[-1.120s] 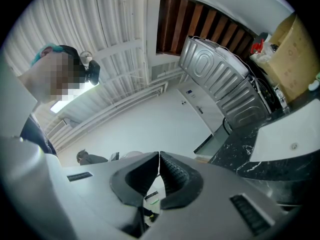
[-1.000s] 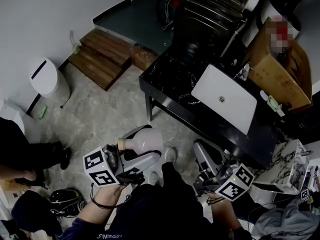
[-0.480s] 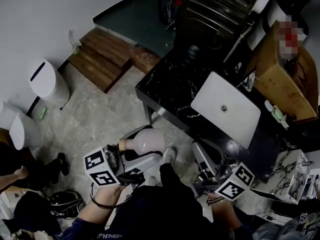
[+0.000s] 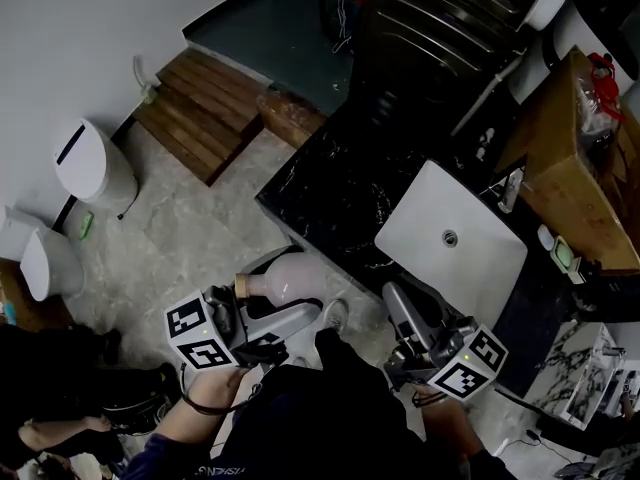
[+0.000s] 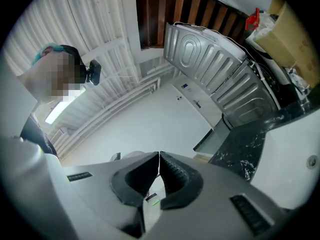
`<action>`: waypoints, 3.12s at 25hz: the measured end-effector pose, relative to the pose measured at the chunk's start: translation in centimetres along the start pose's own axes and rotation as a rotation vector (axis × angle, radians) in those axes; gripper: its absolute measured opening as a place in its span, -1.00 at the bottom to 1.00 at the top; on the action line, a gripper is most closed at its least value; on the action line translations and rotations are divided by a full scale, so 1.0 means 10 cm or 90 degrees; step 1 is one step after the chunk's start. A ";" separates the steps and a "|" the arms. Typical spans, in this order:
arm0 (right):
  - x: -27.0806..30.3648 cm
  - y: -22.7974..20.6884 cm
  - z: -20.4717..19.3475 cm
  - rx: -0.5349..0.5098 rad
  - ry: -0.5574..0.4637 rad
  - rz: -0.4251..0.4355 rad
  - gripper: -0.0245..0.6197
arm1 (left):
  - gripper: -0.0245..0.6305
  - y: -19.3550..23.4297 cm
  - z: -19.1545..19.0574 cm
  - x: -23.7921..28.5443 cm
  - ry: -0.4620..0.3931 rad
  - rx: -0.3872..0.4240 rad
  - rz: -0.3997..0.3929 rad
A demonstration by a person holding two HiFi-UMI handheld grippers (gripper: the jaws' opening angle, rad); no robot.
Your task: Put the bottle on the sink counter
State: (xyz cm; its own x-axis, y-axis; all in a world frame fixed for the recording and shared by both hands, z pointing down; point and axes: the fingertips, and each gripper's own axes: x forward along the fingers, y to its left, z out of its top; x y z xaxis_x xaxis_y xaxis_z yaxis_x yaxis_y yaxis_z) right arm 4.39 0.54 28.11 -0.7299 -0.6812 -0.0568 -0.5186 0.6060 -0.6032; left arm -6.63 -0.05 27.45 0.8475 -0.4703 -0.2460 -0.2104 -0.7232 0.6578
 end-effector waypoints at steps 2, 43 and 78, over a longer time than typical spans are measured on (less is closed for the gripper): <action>0.06 -0.16 0.08 0.005 0.000 -0.003 -0.84 | 0.26 0.14 0.04 0.11 0.000 0.000 0.009; 0.58 -1.60 0.24 0.076 0.019 -0.086 -0.84 | 0.26 2.15 -0.07 0.93 0.186 0.065 0.130; 0.62 -2.07 0.09 0.121 0.014 -0.157 -0.84 | 0.26 3.17 -0.72 1.23 0.539 0.277 0.176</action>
State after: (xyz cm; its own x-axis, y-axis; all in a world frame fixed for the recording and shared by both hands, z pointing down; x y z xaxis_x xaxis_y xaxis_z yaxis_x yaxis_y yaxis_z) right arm 10.92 -16.58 39.53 -0.6028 -0.7879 0.1259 -0.5905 0.3344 -0.7345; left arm 0.65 -25.16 50.41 0.7747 -0.2571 0.5778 -0.4703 -0.8450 0.2546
